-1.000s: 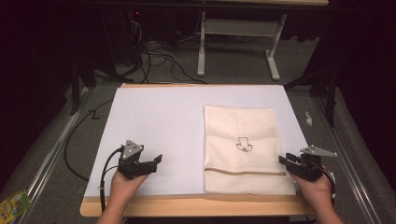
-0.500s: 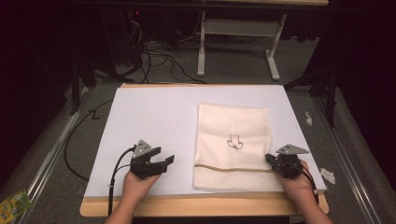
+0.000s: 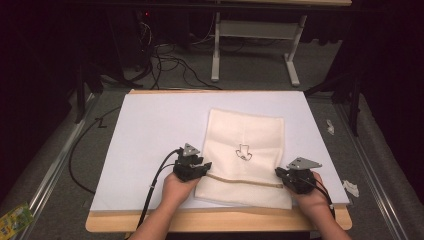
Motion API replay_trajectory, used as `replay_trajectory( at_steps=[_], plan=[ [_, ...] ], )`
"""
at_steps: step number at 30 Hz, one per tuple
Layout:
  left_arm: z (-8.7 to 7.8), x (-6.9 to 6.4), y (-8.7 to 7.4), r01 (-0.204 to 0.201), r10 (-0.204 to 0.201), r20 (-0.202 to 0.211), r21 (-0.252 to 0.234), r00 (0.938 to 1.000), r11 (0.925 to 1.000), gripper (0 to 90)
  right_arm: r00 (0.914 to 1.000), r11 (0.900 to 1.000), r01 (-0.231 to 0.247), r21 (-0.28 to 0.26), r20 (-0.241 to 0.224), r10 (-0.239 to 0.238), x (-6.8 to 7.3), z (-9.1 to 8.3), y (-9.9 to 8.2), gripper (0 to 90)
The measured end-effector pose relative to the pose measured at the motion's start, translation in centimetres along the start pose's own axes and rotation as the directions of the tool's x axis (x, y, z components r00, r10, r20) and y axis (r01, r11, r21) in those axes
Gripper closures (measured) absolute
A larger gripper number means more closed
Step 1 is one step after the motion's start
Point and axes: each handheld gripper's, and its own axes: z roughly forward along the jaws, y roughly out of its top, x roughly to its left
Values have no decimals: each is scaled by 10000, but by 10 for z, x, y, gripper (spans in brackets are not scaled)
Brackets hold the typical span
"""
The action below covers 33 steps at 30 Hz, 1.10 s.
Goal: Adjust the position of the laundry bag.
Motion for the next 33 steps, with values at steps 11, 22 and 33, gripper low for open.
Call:
replay_trajectory(
  at_steps=[11,22,33],
  plan=[
    [-15,-3,-12,-632,643,-414,258,9971,9977,900,9994,9994,-337,-121,28,337,-3,11,14,863],
    [-45,18,-31,-11,15,-1092,33,9940,10000,900,9993,9995,74,-316,-361,-85,12,28,34,737],
    [-96,6,-40,-1179,979,-1193,-1735,9880,9778,461,9971,9915,-705,-1093,-347,671,-4,-14,13,465]
  ],
)
